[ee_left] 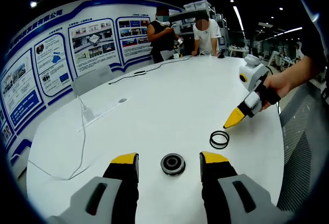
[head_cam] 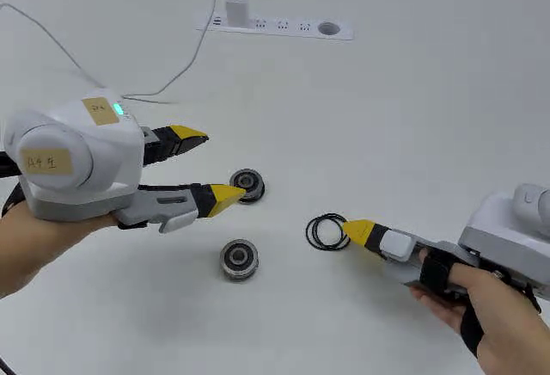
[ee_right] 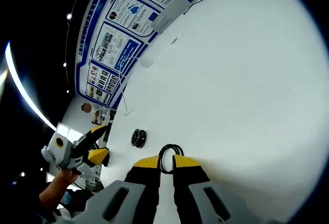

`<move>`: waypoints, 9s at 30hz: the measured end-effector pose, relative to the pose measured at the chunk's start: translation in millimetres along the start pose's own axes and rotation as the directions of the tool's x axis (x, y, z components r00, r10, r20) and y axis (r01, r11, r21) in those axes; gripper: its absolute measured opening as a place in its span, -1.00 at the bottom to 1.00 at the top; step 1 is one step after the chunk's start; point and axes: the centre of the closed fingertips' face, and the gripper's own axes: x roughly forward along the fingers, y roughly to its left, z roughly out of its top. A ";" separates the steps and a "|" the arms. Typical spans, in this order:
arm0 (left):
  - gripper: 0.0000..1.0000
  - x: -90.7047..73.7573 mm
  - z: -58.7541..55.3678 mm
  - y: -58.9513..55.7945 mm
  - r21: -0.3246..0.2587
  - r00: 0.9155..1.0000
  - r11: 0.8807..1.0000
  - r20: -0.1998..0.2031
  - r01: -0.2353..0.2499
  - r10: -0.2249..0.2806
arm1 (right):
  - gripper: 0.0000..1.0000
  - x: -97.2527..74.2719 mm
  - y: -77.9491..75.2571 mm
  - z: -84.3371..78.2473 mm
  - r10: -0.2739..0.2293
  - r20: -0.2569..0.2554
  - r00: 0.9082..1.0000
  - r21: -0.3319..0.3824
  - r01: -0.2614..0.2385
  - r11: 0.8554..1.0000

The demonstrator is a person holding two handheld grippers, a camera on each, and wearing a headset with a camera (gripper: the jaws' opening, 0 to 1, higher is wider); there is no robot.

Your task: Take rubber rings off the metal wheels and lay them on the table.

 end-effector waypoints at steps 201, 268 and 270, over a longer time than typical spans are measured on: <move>-0.74 50.1 -38.5 -6.7 0.055 0.976 0.983 -0.142 0.174 -0.165 | -0.99 101.7 56.4 0.3 0.162 -0.124 0.979 0.065 -0.155 0.986; -0.75 50.3 -38.7 -7.1 0.060 0.976 0.982 -0.139 0.179 -0.169 | -1.00 92.1 81.5 -3.5 0.285 -0.136 0.949 0.017 -0.285 0.958; -0.74 50.2 -38.5 -7.2 0.061 0.976 0.982 -0.138 0.177 -0.168 | -1.00 91.4 81.0 -2.9 0.280 -0.135 0.950 0.011 -0.281 0.960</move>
